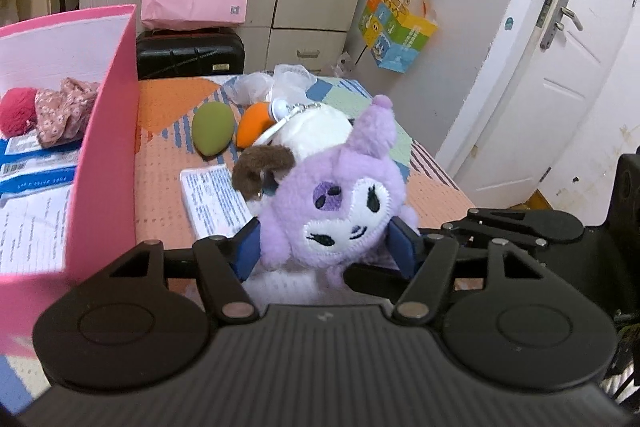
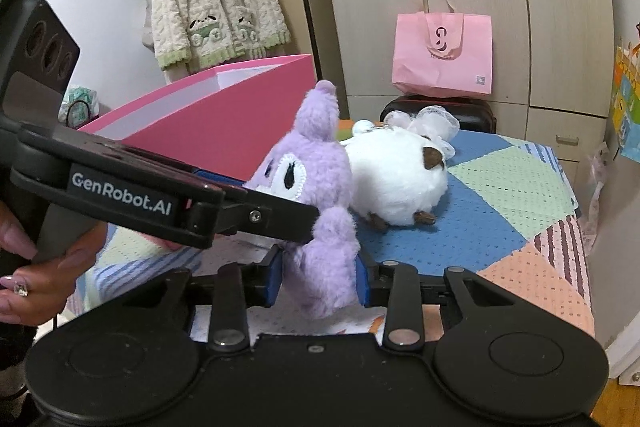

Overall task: Organize soft objects
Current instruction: 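Lift the lilac plush with the left gripper and turn toward the shoebox, then carry the lilac plush over the pink shoebox with the left gripper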

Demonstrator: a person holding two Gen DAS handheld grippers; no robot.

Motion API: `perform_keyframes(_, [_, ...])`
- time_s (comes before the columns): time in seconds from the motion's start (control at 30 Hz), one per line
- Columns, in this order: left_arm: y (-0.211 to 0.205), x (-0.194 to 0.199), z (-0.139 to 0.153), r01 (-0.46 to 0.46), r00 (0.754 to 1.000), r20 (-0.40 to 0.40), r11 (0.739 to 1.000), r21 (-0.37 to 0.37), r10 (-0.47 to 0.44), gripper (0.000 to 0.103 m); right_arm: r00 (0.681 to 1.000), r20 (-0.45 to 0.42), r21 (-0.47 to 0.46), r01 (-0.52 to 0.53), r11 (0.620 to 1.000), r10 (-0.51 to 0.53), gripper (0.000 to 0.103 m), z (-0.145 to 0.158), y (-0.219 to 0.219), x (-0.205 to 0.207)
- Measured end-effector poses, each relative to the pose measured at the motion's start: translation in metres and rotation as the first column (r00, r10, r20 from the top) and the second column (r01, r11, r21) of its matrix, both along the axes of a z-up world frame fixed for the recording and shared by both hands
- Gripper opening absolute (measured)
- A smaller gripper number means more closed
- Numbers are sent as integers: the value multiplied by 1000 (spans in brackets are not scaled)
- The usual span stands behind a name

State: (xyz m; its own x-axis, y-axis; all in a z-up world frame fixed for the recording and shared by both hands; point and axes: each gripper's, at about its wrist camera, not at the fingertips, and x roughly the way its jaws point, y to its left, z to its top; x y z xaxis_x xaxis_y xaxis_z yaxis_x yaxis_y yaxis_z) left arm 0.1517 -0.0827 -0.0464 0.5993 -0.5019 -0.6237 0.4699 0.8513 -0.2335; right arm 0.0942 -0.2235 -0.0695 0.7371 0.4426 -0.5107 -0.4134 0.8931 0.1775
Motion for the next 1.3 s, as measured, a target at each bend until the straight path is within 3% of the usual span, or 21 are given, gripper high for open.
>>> perform_keyframes(0.2, [13,-14,5,15,998,-62,1000,-13,-15,65,998,-70,-3,7,1000,-7,41,11,10,-16])
perform_keyframes(0.33, [21,-27,9,42,997,-56,999,-21,-44,65,994,-113,12,6,1000,-4,41,18,15,-25])
perform_keyframes(0.5, [37,-42,17,57,996,-67,998,-38,-59,65,993,-119,-2,-26,1000,26,41,28,26,-40])
perform_keyframes(0.67, [56,-55,22,69,992,-100,997,-30,-72,65,977,-199,-2,-82,997,80,41,38,43,-44])
perform_keyframes(0.87, [103,-64,37,41,978,-197,991,-125,-65,65,955,-237,45,-172,984,178,41,57,68,-52])
perform_keyframes(1.1, [146,-83,76,24,992,-117,993,-113,-37,65,940,-170,43,-292,956,295,41,93,112,-53])
perform_keyframes(1.3, [169,-86,105,-25,1000,-5,995,-92,25,65,935,-112,70,-331,941,337,41,115,140,-38])
